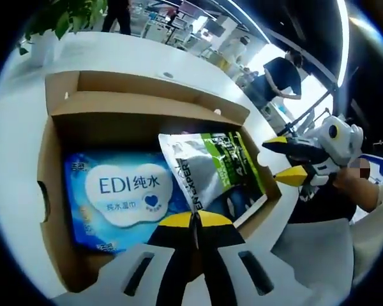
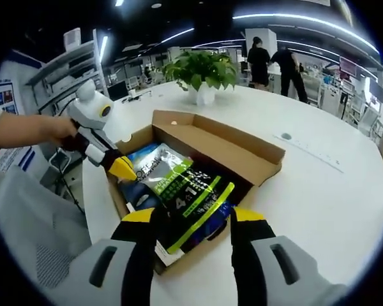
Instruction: Operate the shoe box by opening the lid, removing the specified soft item, and placing it in the target area until the item is outside and the box remains undamaged.
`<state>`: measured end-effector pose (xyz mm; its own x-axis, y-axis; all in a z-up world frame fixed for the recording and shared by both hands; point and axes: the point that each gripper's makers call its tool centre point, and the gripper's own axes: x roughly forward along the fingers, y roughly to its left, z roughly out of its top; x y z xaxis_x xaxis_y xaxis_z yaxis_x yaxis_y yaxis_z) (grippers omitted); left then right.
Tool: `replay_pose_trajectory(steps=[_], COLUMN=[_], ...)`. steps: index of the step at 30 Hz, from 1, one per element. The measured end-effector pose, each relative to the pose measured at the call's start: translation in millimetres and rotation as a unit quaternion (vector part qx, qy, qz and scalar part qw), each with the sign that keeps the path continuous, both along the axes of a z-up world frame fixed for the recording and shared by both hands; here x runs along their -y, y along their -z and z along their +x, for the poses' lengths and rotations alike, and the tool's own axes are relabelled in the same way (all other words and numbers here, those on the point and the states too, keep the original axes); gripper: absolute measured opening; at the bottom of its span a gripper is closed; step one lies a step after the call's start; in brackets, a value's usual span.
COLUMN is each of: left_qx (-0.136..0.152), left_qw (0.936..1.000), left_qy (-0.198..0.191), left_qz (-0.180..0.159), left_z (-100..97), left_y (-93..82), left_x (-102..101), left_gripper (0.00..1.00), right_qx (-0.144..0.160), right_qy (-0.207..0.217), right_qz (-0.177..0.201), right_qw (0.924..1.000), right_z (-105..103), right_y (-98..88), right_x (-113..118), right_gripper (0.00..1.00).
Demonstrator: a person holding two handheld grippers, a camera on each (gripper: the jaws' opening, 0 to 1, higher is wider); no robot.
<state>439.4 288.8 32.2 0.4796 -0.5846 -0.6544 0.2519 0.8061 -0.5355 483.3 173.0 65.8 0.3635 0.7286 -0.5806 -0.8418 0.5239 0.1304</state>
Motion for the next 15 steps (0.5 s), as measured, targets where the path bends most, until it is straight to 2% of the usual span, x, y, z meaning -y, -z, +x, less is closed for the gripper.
replay_pose_trajectory(steps=[6, 11, 15], left_qx=[-0.001, -0.002, -0.004], left_qw=[0.9999, 0.9995, 0.9994], left_qy=[-0.005, -0.006, -0.008], left_qz=[0.012, 0.03, 0.034], left_z=[-3.7, -4.2, -4.0], left_y=[2.1, 5.2, 7.2], left_x=[-13.1, -22.1, -25.8], left_gripper=[0.0, 0.0, 0.0], right_qx=[-0.01, -0.014, -0.032], right_qy=[-0.018, -0.025, -0.028], right_qz=[-0.012, -0.011, -0.015], right_qw=[0.9997, 0.9995, 0.999], right_z=[-7.3, -9.9, -12.5], right_y=[11.9, 16.5, 27.8], right_x=[-15.1, -25.3, -32.7], right_gripper=[0.42, 0.38, 0.36])
